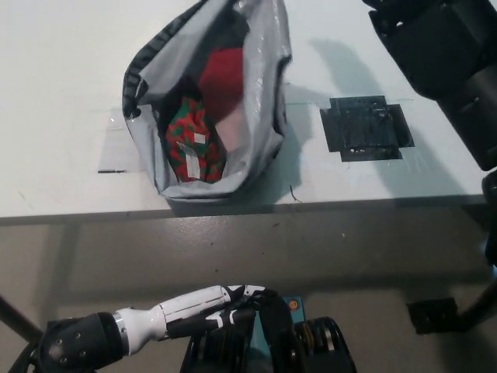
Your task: The robot uses its right hand to pick up a bag of coffee beans and puts it in the black plastic bag, then the robot grabs the top of the bag and lifts it.
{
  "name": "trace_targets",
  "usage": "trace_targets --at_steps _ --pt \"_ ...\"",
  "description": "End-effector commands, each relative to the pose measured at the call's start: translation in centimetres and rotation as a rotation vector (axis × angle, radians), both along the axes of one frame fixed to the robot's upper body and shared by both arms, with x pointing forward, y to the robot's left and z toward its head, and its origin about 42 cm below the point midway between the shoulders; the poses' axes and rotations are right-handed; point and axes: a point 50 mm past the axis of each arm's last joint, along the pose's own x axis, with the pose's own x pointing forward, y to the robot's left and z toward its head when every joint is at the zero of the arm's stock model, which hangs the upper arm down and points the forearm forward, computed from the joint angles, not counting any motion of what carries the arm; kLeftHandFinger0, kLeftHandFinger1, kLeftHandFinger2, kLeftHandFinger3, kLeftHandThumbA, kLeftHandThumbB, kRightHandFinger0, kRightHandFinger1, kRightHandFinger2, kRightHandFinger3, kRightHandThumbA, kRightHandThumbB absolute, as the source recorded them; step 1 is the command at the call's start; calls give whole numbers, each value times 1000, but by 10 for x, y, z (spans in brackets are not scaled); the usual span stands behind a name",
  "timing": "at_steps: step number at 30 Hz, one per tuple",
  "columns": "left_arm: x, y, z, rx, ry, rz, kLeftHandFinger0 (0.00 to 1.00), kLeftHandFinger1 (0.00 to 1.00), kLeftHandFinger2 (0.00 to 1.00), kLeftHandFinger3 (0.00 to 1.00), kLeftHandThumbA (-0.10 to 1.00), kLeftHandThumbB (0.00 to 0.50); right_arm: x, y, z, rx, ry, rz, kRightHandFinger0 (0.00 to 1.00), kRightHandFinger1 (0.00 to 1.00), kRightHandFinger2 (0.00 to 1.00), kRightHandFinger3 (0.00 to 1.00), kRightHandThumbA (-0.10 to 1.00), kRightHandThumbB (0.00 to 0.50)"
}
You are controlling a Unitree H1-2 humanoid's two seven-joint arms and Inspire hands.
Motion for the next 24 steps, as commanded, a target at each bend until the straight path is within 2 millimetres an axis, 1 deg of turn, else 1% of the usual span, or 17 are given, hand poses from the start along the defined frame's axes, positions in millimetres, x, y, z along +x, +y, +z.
trace_targets --at_steps 1,4,5,6,7,9,10,13,14,15,16,17,18,21,22,23,24 --pt "9 5 12 -6 -28 -1 1000 968 997 1000 955 283 -79 -12 132 -61 -304 25 1000 1000 1000 1000 998 355" --pt "12 8 16 6 -40 9 1000 989 1000 1000 967 292 -105 -26 149 -68 -372 65 1000 1000 1000 1000 1000 368" --pt "13 9 17 8 -42 11 1000 980 1000 1000 970 290 -112 -30 154 -72 -390 76 1000 1000 1000 1000 1000 388" --pt "13 10 18 5 -45 16 1000 978 1000 1000 970 289 -127 -38 164 -67 -399 123 1000 1000 1000 1000 1000 324" --pt "13 11 18 4 -45 17 1000 978 1000 1000 969 289 -133 -41 167 -62 -398 148 1000 1000 1000 1000 1000 323" --pt "13 10 17 6 -52 20 1000 992 1000 1000 972 287 -141 -49 175 19 -344 269 1000 1000 1000 1000 942 299" --pt "12 10 16 6 -58 21 1000 994 1000 1000 969 279 -147 -59 180 118 -292 398 1000 1000 1000 1000 743 295" --pt "11 8 13 -15 -54 19 1000 978 1000 1000 958 263 -158 -81 192 303 -163 626 1000 1000 1000 1000 501 382" --pt "10 8 13 -17 -48 20 1000 970 1000 1000 961 276 -162 -87 193 337 -156 652 1000 1000 1000 1000 509 388" --pt "9 8 12 -16 -41 20 1000 968 999 1000 974 282 -167 -93 193 367 -155 672 1000 1000 1000 1000 673 445" --pt "9 8 12 -17 -42 21 1000 967 998 1000 976 283 -170 -97 194 378 -169 679 1000 1000 1000 1000 665 395" --pt "9 8 12 -17 -43 22 1000 966 997 1000 976 283 -173 -100 194 383 -179 682 1000 1000 1000 1000 644 381" --pt "12 9 15 -44 -44 44 955 931 974 1000 937 266 -196 -120 192 368 -324 644 1000 1000 1000 1000 983 344" --pt "17 12 22 -68 -87 62 979 943 981 1000 967 256 -230 -143 179 307 -519 556 1000 1000 1000 1000 1000 326" --pt "21 13 26 -81 -111 72 1000 973 992 1000 993 275 -243 -149 172 296 -578 537 1000 1000 1000 1000 1000 337" --pt "26 15 33 -116 -140 101 1000 982 1000 1000 997 288 -267 -160 154 273 -650 533 1000 1000 1000 1000 1000 337" --pt "28 16 37 -130 -151 115 1000 985 1000 1000 998 297 -275 -163 148 261 -671 532 1000 1000 1000 1000 1000 328"
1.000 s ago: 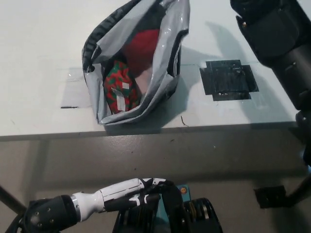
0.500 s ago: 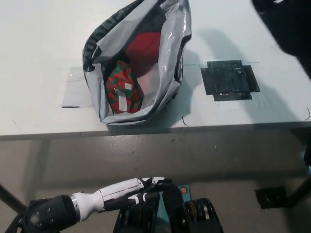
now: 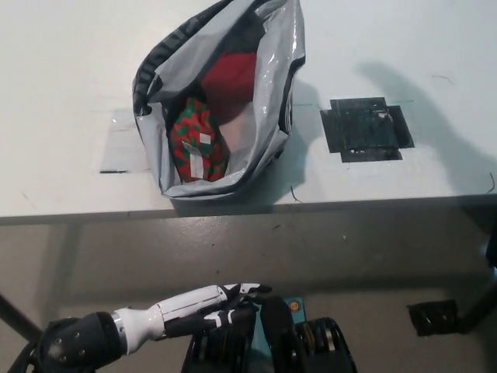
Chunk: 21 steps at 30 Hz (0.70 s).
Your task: The robot uses its right hand to pick up a bag of coffee beans and puts it in the black plastic bag, then the robot grabs the top of the bag and lifts it.
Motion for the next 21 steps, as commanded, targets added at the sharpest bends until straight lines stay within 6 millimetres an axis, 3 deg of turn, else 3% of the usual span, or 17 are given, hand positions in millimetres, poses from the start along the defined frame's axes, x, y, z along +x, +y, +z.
trace_targets --at_steps 1,2,6,7,8,9,12,13,14,15,19,21 --pt "27 12 46 -138 -183 100 1000 987 1000 1000 999 298 -185 -82 72 104 -532 223 1000 1000 1000 1000 1000 326" --pt "29 13 50 -159 -201 119 1000 1000 1000 1000 1000 307 -197 -87 58 97 -562 213 1000 1000 1000 1000 1000 295" --pt "31 18 65 -255 -278 222 1000 1000 1000 1000 1000 337 -232 -95 -8 131 -624 213 1000 1000 1000 1000 1000 278" --pt "30 19 67 -280 -307 242 1000 1000 1000 1000 1000 308 -235 -93 -27 139 -615 209 1000 1000 1000 1000 1000 314" --pt "30 19 68 -296 -327 257 1000 1000 1000 1000 1000 306 -237 -92 -39 145 -608 206 1000 1000 1000 1000 1000 316" --pt "29 20 71 -335 -362 286 1000 1000 1000 1000 1000 300 -237 -91 -71 179 -574 242 1000 1000 1000 1000 1000 278" --pt "31 21 77 -375 -386 301 1000 1000 1000 1000 1000 288 -234 -89 -102 228 -543 261 1000 1000 1000 1000 1000 276" --pt "33 22 80 -393 -392 307 1000 1000 1000 1000 1000 279 -235 -87 -123 236 -537 261 1000 1000 1000 1000 1000 259" --pt "34 24 83 -409 -399 317 1000 1000 1000 1000 1000 275 -237 -82 -147 267 -499 285 1000 1000 1000 1000 1000 280" --pt "35 25 84 -415 -399 322 1000 1000 1000 1000 1000 267 -238 -79 -159 288 -475 288 1000 1000 1000 1000 1000 295" --pt "35 30 86 -430 -411 349 1000 1000 1000 1000 1000 250 -245 -57 -206 405 -360 234 1000 1000 1000 1000 1000 265" --pt "32 32 81 -438 -418 363 1000 1000 1000 1000 1000 228 -244 -51 -224 428 -276 214 1000 1000 1000 1000 1000 284"
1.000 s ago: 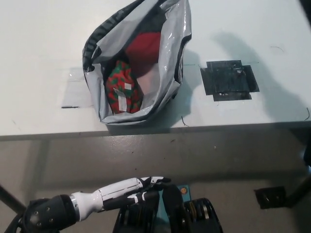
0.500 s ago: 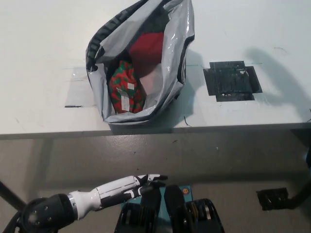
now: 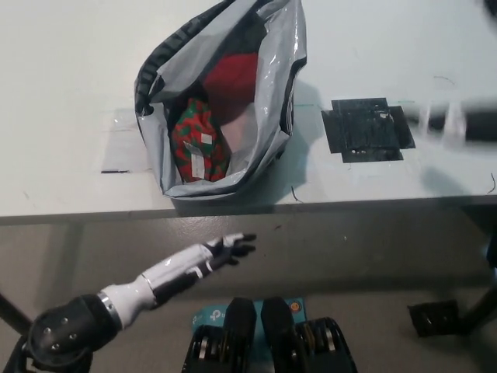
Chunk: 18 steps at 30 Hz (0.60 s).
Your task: The robot uses its right hand to pick up a bag of coffee beans and puts it in the black plastic bag, then the robot grabs the top of the bag and lifts it.
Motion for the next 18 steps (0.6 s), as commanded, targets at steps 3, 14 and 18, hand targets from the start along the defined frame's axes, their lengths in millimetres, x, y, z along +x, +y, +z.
trace_targets --at_steps 3,14,18 --pt "6 20 44 -244 -325 218 1000 1000 1000 1000 1000 232 -67 16 -78 263 -169 -43 1000 1000 1000 1000 1000 222" --pt "-51 29 -24 -232 -169 273 1000 1000 1000 1000 1000 216 -36 20 -201 337 196 -217 1000 1000 1000 1000 971 170" --pt "-73 30 -46 -222 -106 284 1000 1000 1000 1000 983 229 -50 21 -246 323 333 -266 1000 1000 1000 1000 877 118"
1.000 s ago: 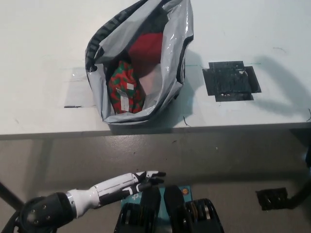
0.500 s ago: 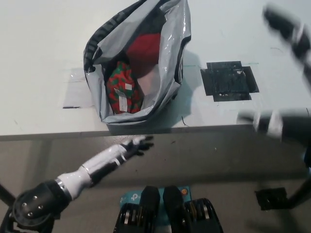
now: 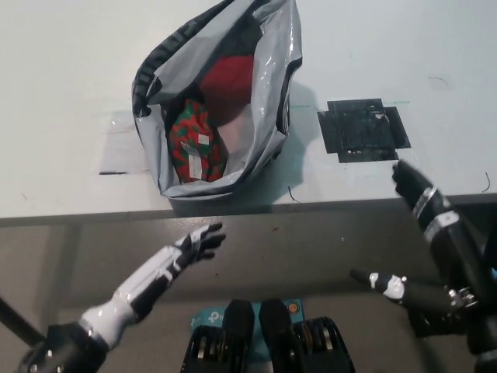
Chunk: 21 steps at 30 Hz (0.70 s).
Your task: The robot uses its right hand to pick up a bag of coffee beans and puts it in the black plastic bag, then the robot grabs the top of the bag and lifts it.
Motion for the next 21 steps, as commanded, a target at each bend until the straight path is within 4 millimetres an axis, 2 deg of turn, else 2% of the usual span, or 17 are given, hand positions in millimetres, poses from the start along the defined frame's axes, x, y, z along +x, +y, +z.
trace_targets --at_steps 1,2,4,7,10,12,19,21 --pt "-41 16 -12 -73 -118 130 1000 1000 1000 1000 979 245 -26 5 -75 2 -51 -157 1000 1000 1000 1000 880 145" --pt "-47 17 -17 -70 -102 135 1000 1000 1000 1000 971 252 -31 4 -87 -2 -12 -169 1000 1000 1000 1000 919 194" --pt "-55 19 -23 -68 -84 134 1000 1000 1000 1000 964 248 -38 4 -98 -7 23 -176 1000 1000 1000 1000 948 212" --pt "-61 19 -28 -66 -68 132 1000 1000 1000 1000 960 251 -45 3 -105 -4 52 -174 1000 1000 1000 1000 923 217" --pt "-66 19 -32 -65 -53 135 1000 1000 1000 1000 962 260 -49 5 -111 -2 55 -165 1000 1000 1000 1000 880 190" --pt "-67 21 -34 -61 -56 135 1000 1000 1000 1000 967 249 -49 7 -113 -13 44 -150 1000 1000 1000 1000 876 169" --pt "-66 22 -35 -50 -63 156 1000 1000 1000 1000 974 247 -47 11 -118 -15 36 -134 1000 1000 1000 1000 872 194" --pt "-63 22 -35 -58 -69 163 1000 1000 1000 1000 971 253 -45 11 -118 -20 40 -132 1000 1000 1000 1000 863 185"
